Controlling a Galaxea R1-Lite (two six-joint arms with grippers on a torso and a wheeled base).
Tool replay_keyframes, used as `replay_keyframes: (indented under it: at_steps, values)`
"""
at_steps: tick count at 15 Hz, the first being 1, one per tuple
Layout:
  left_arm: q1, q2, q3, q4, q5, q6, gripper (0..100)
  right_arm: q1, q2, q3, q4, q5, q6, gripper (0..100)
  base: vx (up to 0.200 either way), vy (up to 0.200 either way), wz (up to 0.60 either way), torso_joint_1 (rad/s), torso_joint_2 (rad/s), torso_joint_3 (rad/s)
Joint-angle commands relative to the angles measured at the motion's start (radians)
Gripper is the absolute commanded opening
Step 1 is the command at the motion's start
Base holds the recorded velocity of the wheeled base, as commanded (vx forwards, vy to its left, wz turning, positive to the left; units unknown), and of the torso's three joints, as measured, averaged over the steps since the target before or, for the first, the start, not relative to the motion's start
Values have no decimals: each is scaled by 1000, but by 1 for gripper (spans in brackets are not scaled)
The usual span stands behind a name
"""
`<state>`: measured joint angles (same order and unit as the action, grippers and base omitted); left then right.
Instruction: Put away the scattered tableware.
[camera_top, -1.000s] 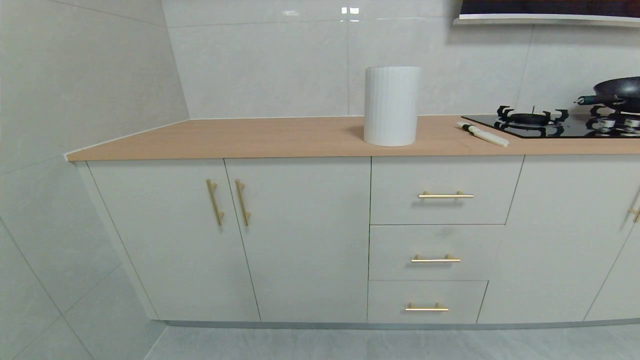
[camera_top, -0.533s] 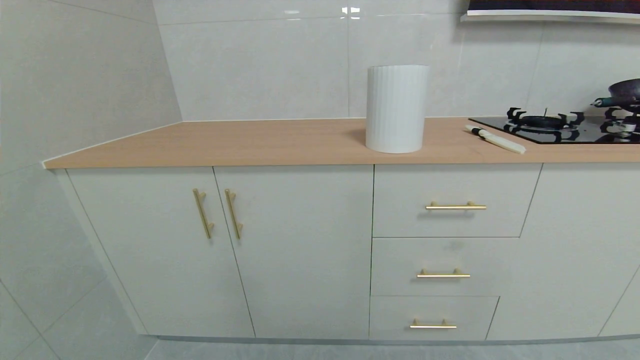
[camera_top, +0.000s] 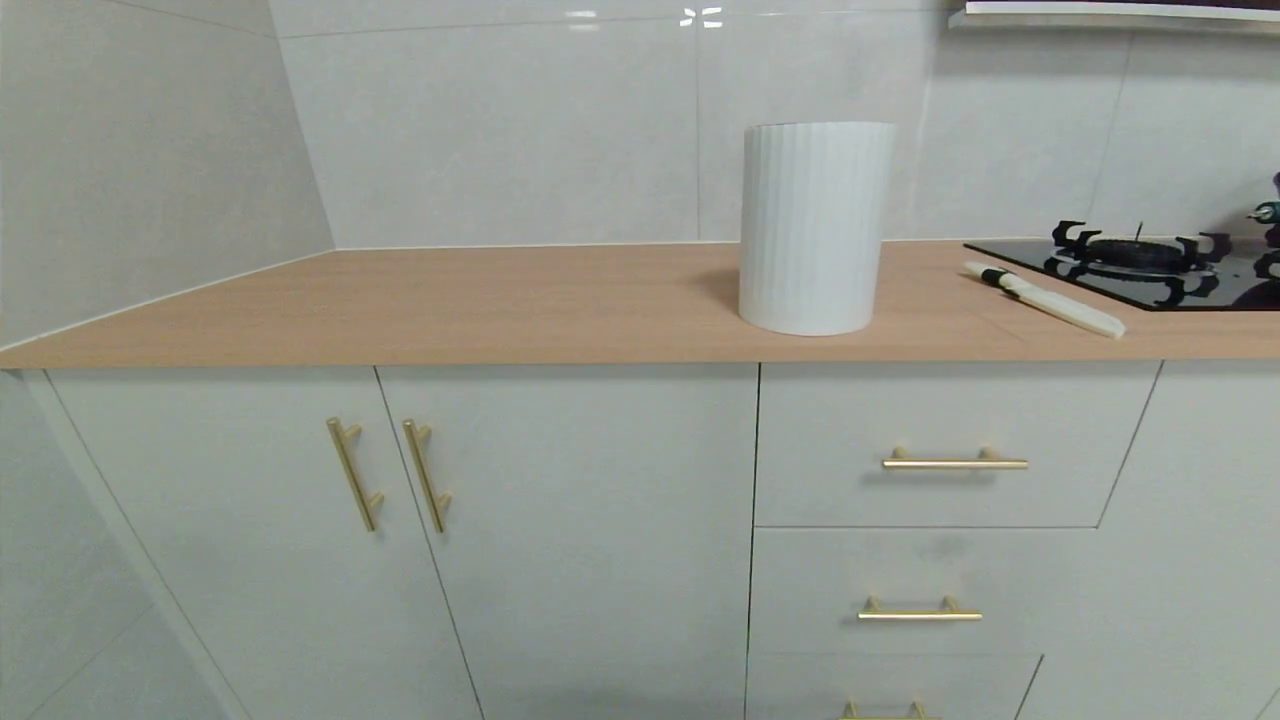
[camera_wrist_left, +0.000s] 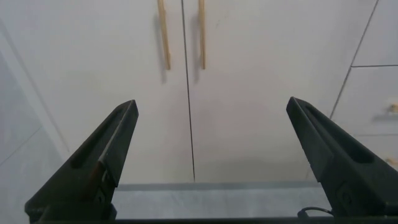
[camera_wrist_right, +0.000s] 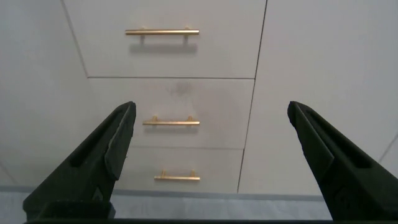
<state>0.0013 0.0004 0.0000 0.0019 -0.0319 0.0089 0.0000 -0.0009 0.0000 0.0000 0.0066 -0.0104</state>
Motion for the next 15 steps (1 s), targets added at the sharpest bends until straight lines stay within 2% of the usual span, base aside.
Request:
replay_keyframes:
  at_steps: [1,6,9,11,15]
  values:
    - [0,0,0,0,0,0,100,0,2,0,0,1,0,100,200,0,0,12,-2,2]
    - [0,0,0,0,0,0,100,0,2,0,0,0,1,100,200,0,0,3,1,0]
    - [0,0,0,0,0,-1,100,0,2,0,0,1,1,100,0,0,0,0,0,0]
    - [0,0,0,0,1,-3,100,0,2,0,0,1,1,100,0,0,-600,2,5,0]
    - [0,0,0,0,1,-3,100,0,2,0,0,0,1,100,0,0,0,0,0,0]
